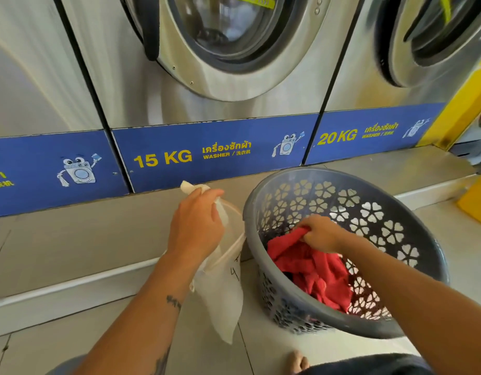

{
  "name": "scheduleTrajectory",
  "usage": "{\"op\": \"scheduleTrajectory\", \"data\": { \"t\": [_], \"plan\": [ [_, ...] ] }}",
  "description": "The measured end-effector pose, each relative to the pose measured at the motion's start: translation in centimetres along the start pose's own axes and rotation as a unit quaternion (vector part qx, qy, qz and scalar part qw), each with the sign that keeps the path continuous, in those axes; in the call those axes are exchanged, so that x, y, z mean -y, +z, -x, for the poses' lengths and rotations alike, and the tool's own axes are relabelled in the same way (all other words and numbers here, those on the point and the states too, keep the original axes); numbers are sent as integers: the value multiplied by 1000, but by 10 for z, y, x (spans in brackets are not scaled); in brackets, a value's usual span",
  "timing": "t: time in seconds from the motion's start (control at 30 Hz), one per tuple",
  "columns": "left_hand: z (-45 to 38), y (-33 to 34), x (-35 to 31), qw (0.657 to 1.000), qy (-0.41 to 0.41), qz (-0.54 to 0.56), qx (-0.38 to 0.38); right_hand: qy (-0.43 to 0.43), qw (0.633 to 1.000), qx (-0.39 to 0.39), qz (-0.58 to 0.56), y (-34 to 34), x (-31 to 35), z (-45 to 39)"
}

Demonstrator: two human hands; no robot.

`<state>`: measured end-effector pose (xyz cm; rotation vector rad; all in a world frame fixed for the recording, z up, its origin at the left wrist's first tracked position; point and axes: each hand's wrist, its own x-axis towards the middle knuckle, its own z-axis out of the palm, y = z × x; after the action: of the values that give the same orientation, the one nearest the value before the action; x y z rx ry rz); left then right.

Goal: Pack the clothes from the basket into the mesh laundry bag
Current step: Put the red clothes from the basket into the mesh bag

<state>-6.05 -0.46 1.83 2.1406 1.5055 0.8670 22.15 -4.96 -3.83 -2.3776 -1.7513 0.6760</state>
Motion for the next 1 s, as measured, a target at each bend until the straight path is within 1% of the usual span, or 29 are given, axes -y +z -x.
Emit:
{"op": "scheduleTrajectory", "data": {
  "t": [0.07, 0.1, 0.13, 0.2, 0.27, 0.33, 0.37, 0.4, 0.43, 0.47, 0.5, 0.53, 0.57, 0.6, 0.63, 0.67, 0.7, 0.73, 0.77, 0.8, 0.83, 0.87, 0.9, 1.0],
  "plan": [
    [6, -6, 1, 1000, 5, 10, -15, 0, 995, -78, -58, -19, 11, 19],
    [10, -9, 1, 1000, 6, 15, -18, 0, 987, -125, -103, -28, 19, 29],
    [14, -11, 1, 1000, 7, 18, -18, -3, 973, -168, -160, -35, 29, 41],
    [21, -14, 0, 999, 13, 25, -17, -30, 924, -231, -302, -49, 53, 63],
    [26, -18, 2, 998, 30, 37, -29, -69, 863, -246, -437, -58, 76, 82],
    [29, -23, 3, 997, 43, 51, -42, -107, 809, -210, -538, -58, 94, 96],
    [30, -25, 4, 996, 48, 56, -48, -116, 793, -182, -570, -54, 102, 101],
    [31, -28, 5, 995, 54, 59, -53, -114, 793, -150, -579, -46, 106, 104],
    [32, -30, 5, 995, 58, 61, -58, -101, 810, -116, -566, -36, 108, 106],
    [33, -31, 6, 994, 60, 62, -60, -79, 838, -81, -533, -24, 108, 105],
    [34, -32, 6, 994, 59, 64, -60, -58, 875, -59, -476, -11, 106, 102],
    [35, -32, 6, 994, 60, 67, -58, -48, 914, -62, -397, -1, 101, 96],
    [35, -31, 7, 994, 63, 67, -54, -50, 945, -83, -312, 6, 96, 92],
    [36, -29, 7, 995, 67, 66, -47, -56, 963, -111, -238, 8, 94, 90],
    [37, -28, 7, 995, 69, 62, -38, -61, 971, -134, -189, 8, 91, 88],
    [37, -26, 8, 995, 72, 58, -30, -58, 974, -135, -170, 9, 89, 86],
    [36, -25, 8, 995, 75, 55, -23, -50, 978, -105, -174, 9, 88, 87],
    [36, -23, 8, 996, 78, 50, -17, -49, 976, -60, -205, 11, 88, 87],
    [35, -22, 8, 996, 81, 44, -14, -58, 966, -18, -252, 14, 87, 86],
    [34, -21, 8, 996, 84, 39, -11, -69, 952, 4, -299, 19, 86, 84],
    [33, -20, 8, 995, 88, 35, -9, -80, 941, 9, -329, 24, 85, 82],
    [32, -19, 8, 995, 91, 32, -8, -89, 937, -2, -338, 28, 85, 81],
    [31, -18, 8, 995, 94, 30, -7, -98, 938, -29, -332, 30, 86, 81],
    [27, -17, 7, 994, 102, 36, -11, -104, 941, -142, -290, 28, 91, 79]
  ]
}}
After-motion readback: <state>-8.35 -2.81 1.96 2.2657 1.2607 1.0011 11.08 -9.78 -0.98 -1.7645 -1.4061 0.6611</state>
